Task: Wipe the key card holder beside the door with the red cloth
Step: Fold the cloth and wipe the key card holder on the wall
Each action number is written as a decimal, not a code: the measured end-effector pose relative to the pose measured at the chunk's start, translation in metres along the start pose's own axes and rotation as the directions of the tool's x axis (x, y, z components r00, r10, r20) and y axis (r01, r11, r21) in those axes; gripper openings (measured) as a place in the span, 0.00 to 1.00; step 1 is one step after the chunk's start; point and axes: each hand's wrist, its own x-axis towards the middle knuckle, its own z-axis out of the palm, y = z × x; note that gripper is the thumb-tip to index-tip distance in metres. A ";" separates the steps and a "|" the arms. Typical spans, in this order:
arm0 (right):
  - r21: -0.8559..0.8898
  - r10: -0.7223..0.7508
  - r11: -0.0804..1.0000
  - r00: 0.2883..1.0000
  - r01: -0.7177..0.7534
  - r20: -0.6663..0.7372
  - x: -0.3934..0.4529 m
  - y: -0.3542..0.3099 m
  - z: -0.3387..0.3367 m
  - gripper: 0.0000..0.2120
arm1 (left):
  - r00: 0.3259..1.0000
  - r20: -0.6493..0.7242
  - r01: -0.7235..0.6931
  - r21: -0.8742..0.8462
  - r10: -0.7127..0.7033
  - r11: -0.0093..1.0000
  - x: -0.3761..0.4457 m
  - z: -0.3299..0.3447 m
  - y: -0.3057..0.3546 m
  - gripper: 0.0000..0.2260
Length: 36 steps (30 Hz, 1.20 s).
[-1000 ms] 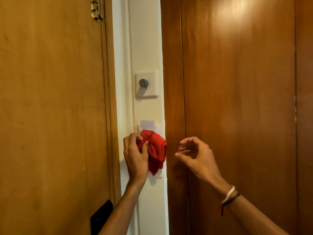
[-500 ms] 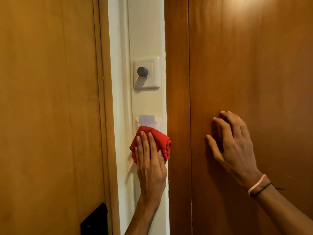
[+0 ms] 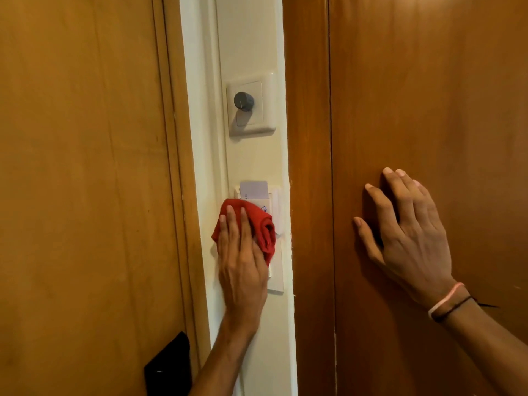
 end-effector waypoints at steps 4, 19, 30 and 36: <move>-0.016 0.000 1.000 1.000 0.000 -0.010 0.000 -0.001 0.000 0.30 | 0.975 0.067 -0.220 0.155 0.212 0.963 -0.007 0.004 0.000 0.28; -0.033 -0.003 0.999 1.000 0.002 -0.026 -0.001 0.000 0.003 0.30 | 0.997 0.005 -0.083 0.065 0.082 0.994 -0.011 0.013 0.026 0.24; -0.061 -0.034 0.998 0.999 0.035 0.015 -0.001 -0.001 0.001 0.32 | 0.999 0.028 0.040 0.072 -0.042 0.997 -0.005 0.008 0.010 0.26; -0.060 -0.028 0.998 0.999 0.030 0.036 -0.002 -0.001 0.001 0.32 | 0.984 0.043 -0.176 0.159 0.171 0.972 -0.024 0.014 0.015 0.24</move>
